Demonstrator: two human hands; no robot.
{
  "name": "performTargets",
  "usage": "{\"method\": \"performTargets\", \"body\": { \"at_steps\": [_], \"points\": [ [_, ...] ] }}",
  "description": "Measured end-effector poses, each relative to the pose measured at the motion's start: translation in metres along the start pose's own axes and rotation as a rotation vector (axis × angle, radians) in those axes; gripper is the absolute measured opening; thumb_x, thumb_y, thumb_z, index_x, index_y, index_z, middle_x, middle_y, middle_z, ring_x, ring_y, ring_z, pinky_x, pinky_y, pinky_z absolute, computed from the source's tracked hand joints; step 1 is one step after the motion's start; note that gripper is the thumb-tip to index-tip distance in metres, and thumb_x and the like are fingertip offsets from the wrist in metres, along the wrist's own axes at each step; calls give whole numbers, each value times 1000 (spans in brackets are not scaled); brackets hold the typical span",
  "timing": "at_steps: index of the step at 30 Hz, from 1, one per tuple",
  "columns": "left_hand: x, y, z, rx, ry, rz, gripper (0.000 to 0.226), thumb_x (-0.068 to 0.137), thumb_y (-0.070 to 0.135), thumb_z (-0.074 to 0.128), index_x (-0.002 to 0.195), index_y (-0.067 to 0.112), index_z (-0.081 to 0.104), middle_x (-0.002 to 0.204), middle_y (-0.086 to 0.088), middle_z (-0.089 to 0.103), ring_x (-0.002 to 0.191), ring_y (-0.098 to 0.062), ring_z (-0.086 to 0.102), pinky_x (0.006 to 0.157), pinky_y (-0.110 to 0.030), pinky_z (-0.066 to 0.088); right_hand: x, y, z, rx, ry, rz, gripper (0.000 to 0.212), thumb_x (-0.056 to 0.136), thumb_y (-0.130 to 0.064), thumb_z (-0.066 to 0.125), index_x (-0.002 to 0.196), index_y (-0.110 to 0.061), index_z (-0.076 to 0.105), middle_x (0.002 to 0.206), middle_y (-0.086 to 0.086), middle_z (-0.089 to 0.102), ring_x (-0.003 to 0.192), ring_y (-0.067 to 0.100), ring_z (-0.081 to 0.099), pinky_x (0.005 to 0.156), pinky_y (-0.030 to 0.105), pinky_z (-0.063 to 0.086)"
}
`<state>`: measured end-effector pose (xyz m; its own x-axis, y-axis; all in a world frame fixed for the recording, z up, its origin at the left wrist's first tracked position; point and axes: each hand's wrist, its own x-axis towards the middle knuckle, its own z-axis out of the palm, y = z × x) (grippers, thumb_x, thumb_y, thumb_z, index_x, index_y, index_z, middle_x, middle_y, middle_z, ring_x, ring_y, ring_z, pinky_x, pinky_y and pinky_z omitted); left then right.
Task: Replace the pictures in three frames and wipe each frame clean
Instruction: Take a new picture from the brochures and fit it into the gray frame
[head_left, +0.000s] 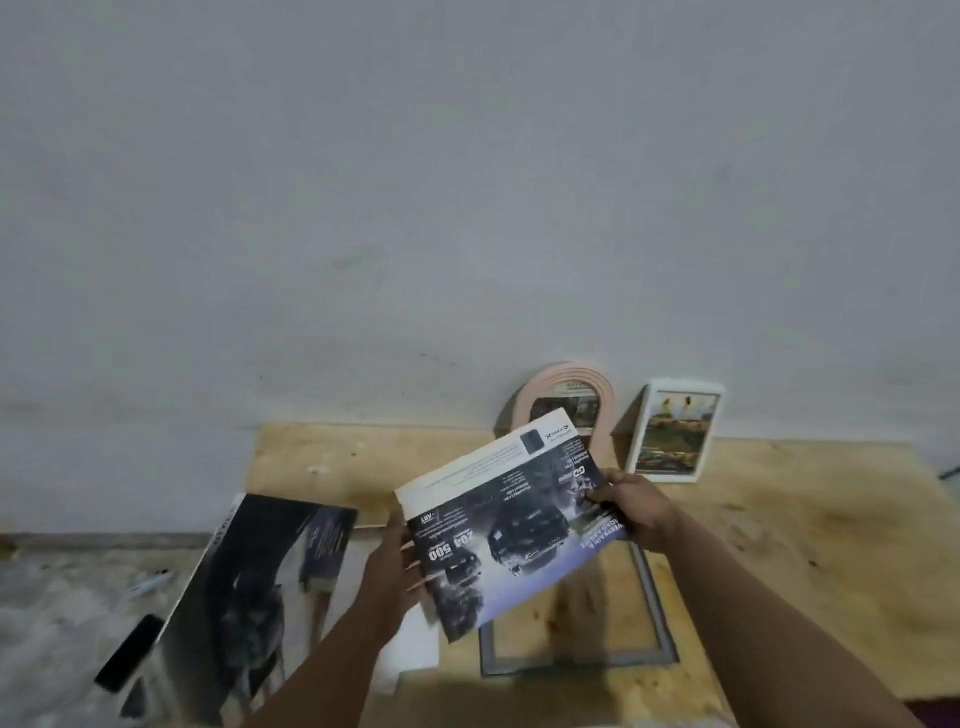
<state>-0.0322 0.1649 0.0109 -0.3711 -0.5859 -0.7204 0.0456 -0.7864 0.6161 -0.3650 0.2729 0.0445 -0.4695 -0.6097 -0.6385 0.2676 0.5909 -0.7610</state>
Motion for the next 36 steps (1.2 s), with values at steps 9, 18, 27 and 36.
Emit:
{"method": "performTargets", "body": {
  "at_steps": [9,18,27,36],
  "points": [
    [8,-65,89,310,82,51,16,99,28,66,105,16,75,91,-7,80,87,-28,75,87,-42,59,-16,99,-80,-67,192,24,47,81,10,77,122,-5,61,99,19,78,83,38,76,75,46,62],
    [10,-115,106,594,243,69,19,100,31,64,95,18,76,83,0,79,83,-24,76,92,-46,58,-9,157,-97,-468,69,-22,56,87,-17,76,139,-21,56,120,-2,72,102,19,69,92,41,59],
    [6,-132,113,836,281,174,9,100,33,61,102,28,68,100,-3,75,91,-21,70,90,-38,56,-21,161,-106,-747,65,-13,43,86,-29,64,129,-30,57,117,-3,73,96,20,68,80,31,54],
    [10,-146,101,1048,324,212,21,96,25,65,107,10,76,93,-5,76,78,-16,68,65,-26,47,-12,166,-113,-920,-23,-16,57,85,-39,58,139,-33,43,125,5,53,123,26,54,101,41,53]
  ]
}}
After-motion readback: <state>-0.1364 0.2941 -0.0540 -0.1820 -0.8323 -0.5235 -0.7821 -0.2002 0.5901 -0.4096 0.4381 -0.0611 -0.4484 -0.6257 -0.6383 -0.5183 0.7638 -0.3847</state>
